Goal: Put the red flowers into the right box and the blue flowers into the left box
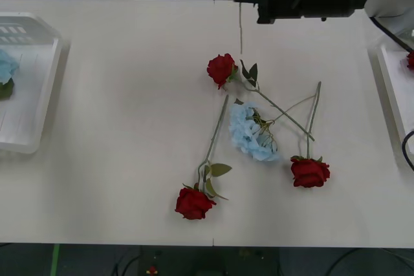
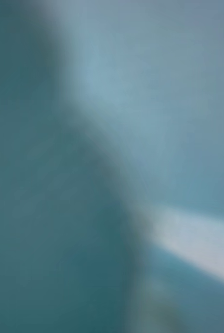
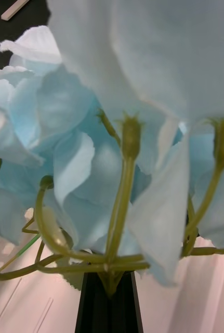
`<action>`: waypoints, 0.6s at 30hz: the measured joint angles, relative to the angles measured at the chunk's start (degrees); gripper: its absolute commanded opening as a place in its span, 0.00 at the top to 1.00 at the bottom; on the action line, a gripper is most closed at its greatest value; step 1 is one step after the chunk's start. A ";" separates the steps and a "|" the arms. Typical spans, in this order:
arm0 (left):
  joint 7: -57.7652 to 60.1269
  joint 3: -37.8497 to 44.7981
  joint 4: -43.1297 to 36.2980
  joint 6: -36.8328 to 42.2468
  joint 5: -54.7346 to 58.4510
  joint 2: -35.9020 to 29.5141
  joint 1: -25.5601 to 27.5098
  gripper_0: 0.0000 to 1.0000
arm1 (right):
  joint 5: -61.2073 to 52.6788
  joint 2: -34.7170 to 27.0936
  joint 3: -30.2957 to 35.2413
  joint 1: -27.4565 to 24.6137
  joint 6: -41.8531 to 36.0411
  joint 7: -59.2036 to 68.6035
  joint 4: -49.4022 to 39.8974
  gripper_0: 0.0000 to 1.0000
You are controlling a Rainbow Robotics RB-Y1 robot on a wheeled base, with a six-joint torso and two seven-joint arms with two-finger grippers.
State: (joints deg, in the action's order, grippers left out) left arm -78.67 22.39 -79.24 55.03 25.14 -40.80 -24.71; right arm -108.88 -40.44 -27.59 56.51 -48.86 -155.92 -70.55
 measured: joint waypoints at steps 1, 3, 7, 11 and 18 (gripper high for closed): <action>-0.02 0.04 1.21 -0.96 -0.23 0.00 0.00 1.00 | 0.44 1.01 -0.59 0.30 0.30 0.00 -0.41 1.00; -0.13 0.07 3.50 -3.18 -0.48 0.00 -0.01 1.00 | 1.75 3.15 -1.34 1.07 0.53 0.00 -0.53 1.00; -0.73 0.16 7.41 -7.36 -0.86 0.00 -0.01 1.00 | 4.87 7.48 -1.60 2.57 0.69 0.00 -0.53 1.00; -1.83 0.11 11.91 -13.20 -1.08 0.00 -0.01 0.99 | 7.04 10.99 -1.60 3.67 1.77 5.80 -0.53 1.00; -2.93 -1.15 15.20 -17.73 -1.11 0.00 -0.01 0.39 | 11.97 16.21 -2.54 4.31 4.17 26.90 -0.53 1.00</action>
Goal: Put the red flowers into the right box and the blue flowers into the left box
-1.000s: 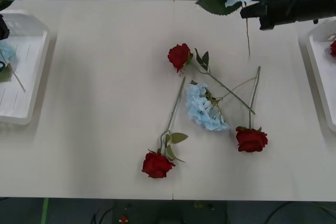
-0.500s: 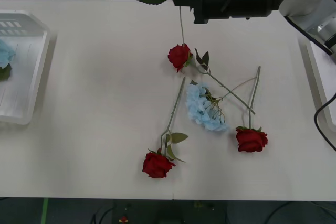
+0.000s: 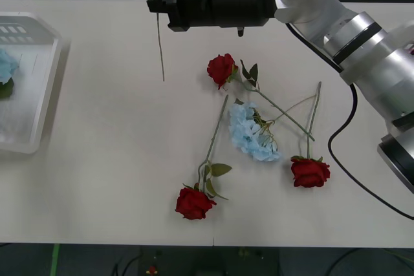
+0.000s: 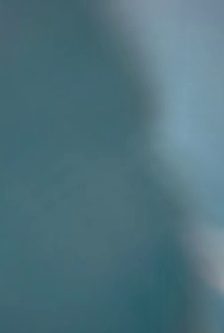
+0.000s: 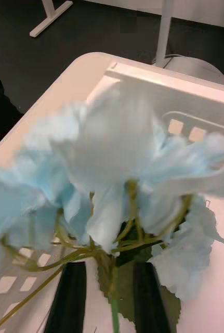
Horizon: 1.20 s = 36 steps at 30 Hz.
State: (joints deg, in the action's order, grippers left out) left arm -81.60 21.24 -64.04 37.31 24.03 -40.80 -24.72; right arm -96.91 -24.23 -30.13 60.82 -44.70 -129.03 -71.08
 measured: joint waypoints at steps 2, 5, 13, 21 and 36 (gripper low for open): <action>0.00 -0.20 0.00 -0.03 0.00 0.00 0.00 0.27 | 1.56 1.21 -0.99 0.39 1.24 0.48 0.00 1.00; 0.00 -0.23 -0.01 -0.05 0.10 0.00 -0.01 0.19 | 4.77 2.84 -2.40 1.05 2.58 5.41 0.00 1.00; -0.02 -2.10 -7.77 7.90 10.28 0.00 -0.04 0.18 | 11.04 8.17 -2.95 1.33 3.32 11.48 0.10 1.00; -2.00 -2.32 -20.62 21.52 23.86 0.00 -0.04 0.15 | 17.98 12.21 -2.98 1.38 4.24 18.80 0.18 1.00; -44.33 7.36 -14.77 31.42 71.31 2.06 9.30 0.00 | 20.39 13.06 -3.23 2.23 4.52 21.81 0.22 1.00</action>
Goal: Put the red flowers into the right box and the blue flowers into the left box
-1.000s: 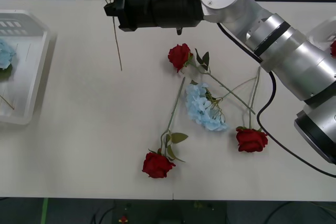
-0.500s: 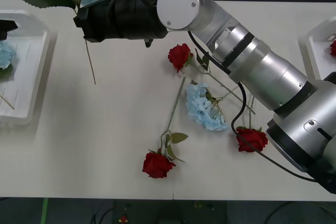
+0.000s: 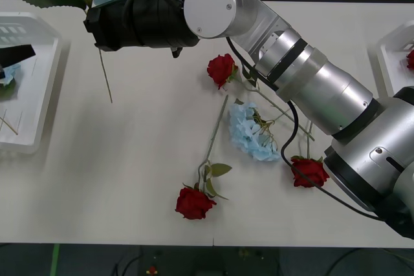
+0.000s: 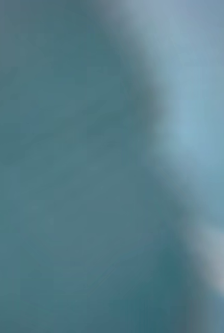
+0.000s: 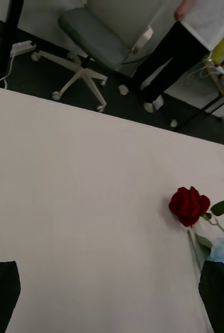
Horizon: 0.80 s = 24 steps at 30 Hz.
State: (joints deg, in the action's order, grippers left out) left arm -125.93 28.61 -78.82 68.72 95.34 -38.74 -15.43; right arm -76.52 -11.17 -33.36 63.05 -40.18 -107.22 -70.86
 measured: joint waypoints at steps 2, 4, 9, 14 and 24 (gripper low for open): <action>-7.93 -0.28 4.20 1.57 6.66 0.23 1.03 0.00 | 0.02 0.00 0.00 0.00 0.01 0.00 0.01 1.00; -17.13 -0.96 8.70 3.25 11.99 0.55 1.32 0.00 | 0.04 0.00 0.00 0.01 0.04 0.00 0.02 1.00; -30.53 -4.94 14.10 4.31 21.04 2.08 1.37 0.00 | 0.05 0.00 -0.01 0.03 0.16 0.00 0.03 1.00; -30.47 -9.02 14.10 5.18 25.38 4.56 1.37 0.00 | 0.06 0.00 -0.01 0.03 0.19 0.00 0.03 1.00; -30.47 -12.96 10.41 6.06 28.00 9.05 1.36 0.00 | 0.06 0.00 -0.01 0.03 0.19 0.00 0.03 1.00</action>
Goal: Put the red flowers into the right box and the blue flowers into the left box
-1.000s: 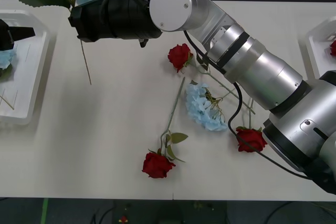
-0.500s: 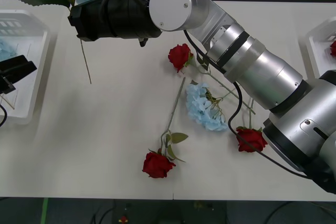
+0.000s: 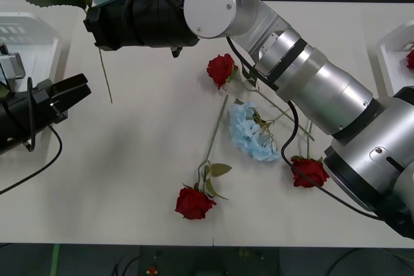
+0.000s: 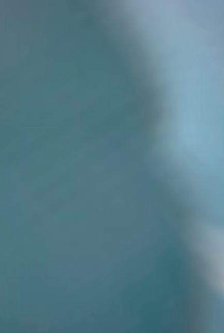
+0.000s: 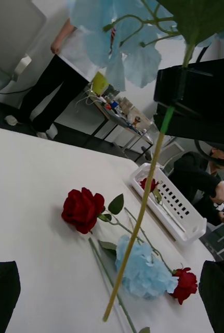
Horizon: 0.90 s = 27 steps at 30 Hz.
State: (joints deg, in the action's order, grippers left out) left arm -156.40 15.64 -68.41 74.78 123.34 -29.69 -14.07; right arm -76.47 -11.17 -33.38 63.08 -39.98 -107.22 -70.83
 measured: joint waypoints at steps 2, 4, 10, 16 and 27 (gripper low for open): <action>0.00 0.00 -0.50 0.00 0.00 0.99 -0.16 0.00 | 0.00 0.00 0.00 0.00 0.00 0.00 0.00 1.00; 0.00 0.00 -0.54 -0.04 -0.04 2.05 -0.60 0.00 | 0.00 0.00 0.00 0.00 0.01 0.00 0.00 1.00; 0.00 0.00 -0.54 -1.37 -2.81 4.81 -2.70 0.00 | 0.00 0.00 0.00 0.00 0.23 0.00 0.00 1.00; 0.00 -0.01 -0.54 -4.72 -5.18 6.49 -4.41 1.00 | 0.00 0.00 0.00 0.01 0.35 0.00 0.00 1.00; 0.00 -2.72 -0.54 -9.51 -5.27 7.06 -5.42 1.00 | 0.00 0.00 -0.01 0.01 0.68 0.00 0.00 1.00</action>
State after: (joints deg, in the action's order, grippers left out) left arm -156.40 12.92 -68.96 65.28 118.08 -22.62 -19.49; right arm -76.46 -11.17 -33.38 63.09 -39.30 -107.22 -70.83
